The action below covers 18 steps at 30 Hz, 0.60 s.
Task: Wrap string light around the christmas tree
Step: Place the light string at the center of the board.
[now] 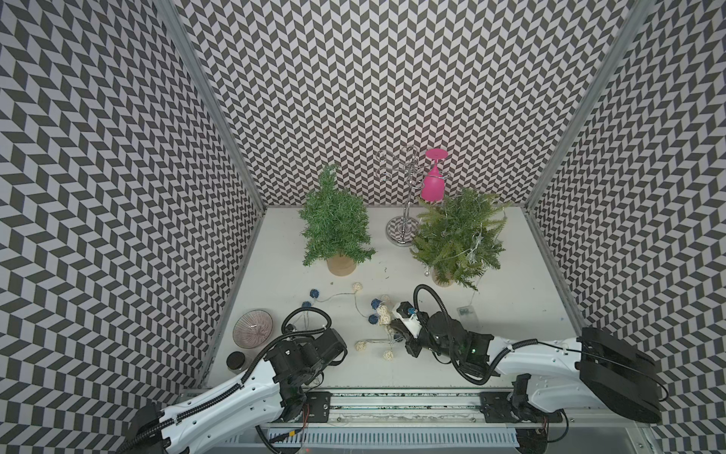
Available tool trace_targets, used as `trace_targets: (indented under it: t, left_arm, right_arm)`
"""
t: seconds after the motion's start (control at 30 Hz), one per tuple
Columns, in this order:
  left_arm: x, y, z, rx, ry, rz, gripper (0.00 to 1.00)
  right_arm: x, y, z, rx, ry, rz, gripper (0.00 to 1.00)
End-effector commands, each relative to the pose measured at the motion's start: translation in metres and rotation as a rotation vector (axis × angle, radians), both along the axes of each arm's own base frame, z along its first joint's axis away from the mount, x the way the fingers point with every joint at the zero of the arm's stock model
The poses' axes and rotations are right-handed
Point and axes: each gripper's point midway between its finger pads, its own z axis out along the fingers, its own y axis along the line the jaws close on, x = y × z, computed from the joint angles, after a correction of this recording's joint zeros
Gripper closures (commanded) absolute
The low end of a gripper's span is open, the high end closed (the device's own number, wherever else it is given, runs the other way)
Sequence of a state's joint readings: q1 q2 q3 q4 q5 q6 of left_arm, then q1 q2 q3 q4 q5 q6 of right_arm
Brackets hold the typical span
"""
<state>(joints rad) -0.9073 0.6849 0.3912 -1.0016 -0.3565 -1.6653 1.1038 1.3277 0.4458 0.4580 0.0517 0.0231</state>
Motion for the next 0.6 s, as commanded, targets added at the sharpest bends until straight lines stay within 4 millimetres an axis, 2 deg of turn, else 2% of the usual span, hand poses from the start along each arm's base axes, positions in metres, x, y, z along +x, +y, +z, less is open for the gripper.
trace_targets:
  t: [0.0,0.2,0.33,0.43,0.5,0.57]
  left_arm:
    - [0.014,0.006,0.0,0.019,-0.042,0.024,0.36]
    - [0.032,-0.002,-0.002,0.015,-0.053,-0.014,0.37]
    - [0.036,-0.01,-0.01,0.015,-0.04,-0.044,0.47]
    - [0.037,-0.008,-0.011,0.039,-0.02,-0.044,0.64]
    - [0.04,-0.006,-0.004,0.064,-0.028,-0.043,0.77]
    - [0.045,-0.005,0.004,0.084,-0.046,-0.047,0.84]
  right_arm:
    - [0.0,0.005,0.019,0.068,-0.041,0.013,0.96]
    - [0.002,0.003,0.018,0.063,-0.049,0.001,0.96]
    - [0.005,0.002,0.015,0.055,-0.053,-0.019,0.92]
    - [0.009,0.002,0.01,0.039,-0.05,-0.035,0.83]
    - [0.01,0.003,0.007,0.029,-0.047,-0.038,0.77]
    - [0.012,0.004,0.006,0.021,-0.045,-0.042,0.73]
